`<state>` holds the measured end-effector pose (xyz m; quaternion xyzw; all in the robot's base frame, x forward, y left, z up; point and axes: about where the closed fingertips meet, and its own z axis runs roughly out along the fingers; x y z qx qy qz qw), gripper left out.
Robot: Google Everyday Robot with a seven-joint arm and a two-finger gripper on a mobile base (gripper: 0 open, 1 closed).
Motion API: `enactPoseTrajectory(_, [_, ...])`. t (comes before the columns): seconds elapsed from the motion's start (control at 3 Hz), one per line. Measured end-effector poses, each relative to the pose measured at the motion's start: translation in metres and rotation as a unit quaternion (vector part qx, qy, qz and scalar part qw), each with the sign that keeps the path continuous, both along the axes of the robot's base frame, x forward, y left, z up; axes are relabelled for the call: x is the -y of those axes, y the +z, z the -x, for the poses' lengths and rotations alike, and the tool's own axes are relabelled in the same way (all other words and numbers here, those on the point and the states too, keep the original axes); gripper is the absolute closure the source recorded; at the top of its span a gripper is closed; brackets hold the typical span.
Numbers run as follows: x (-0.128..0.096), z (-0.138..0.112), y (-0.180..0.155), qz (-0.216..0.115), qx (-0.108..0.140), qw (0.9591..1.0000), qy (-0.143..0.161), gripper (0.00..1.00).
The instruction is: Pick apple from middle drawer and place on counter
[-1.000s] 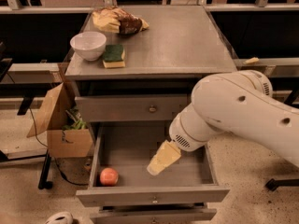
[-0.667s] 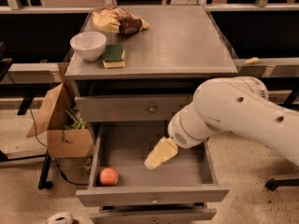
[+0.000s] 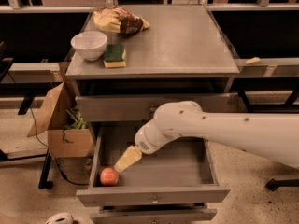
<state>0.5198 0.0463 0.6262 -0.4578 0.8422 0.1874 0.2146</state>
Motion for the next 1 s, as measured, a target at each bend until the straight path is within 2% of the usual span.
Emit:
enactPoseTrajectory(0.33, [-0.048,-0.001,-0.080,-0.023,-0.048,0.9985,0.012,0.00])
enactPoseTrajectory(0.67, [-0.048,-0.001,-0.080,-0.023,-0.048,0.9985,0.012,0.00])
enactPoseTrajectory(1.0, [-0.055,-0.016,-0.098,-0.042,-0.045,0.9980,0.015,0.00])
